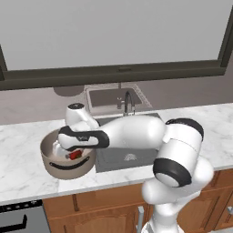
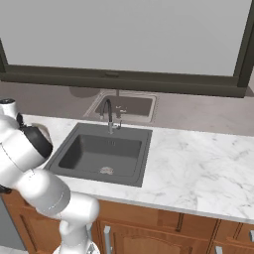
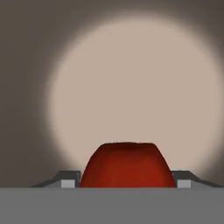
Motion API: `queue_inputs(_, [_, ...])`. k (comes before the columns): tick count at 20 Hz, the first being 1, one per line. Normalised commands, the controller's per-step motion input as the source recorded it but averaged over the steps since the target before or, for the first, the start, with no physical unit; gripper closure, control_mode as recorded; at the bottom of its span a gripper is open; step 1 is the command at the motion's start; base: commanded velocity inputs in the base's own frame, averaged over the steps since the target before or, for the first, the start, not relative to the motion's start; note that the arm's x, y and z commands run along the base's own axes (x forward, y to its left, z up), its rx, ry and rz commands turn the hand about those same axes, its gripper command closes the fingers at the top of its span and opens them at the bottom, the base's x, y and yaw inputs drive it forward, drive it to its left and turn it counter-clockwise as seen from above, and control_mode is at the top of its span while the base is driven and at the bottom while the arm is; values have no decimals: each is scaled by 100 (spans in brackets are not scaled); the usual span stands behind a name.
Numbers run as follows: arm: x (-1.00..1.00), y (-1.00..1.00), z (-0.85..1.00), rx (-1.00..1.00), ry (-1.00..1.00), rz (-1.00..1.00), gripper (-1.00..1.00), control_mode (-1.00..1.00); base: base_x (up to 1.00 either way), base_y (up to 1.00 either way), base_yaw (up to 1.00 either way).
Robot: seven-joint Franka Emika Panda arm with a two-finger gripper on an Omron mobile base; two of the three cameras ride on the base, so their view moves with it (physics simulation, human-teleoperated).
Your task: Dump the bell pepper from the pot into the sink. Then turn on the water and wash the bell pepper. Then turn off the water and put the bell pepper back in the pot.
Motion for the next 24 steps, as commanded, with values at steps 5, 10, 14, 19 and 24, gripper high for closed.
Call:
queue_inputs(5, [0,6,-3,-5,0,0,-100,-100,0,0,0])
queue_inputs(10, [0,0,7,-2,-1,0,-100,-100,0,0,0])
queue_inputs(14, [0,-5,25,0,-1,0,-100,-100,0,0,0])
queue_inputs(19, [-13,-16,58,0,-6,0,-100,-100,0,0,0])
queue_inputs(24, [-23,-22,67,0,-7,0,-100,-100,0,0,0])
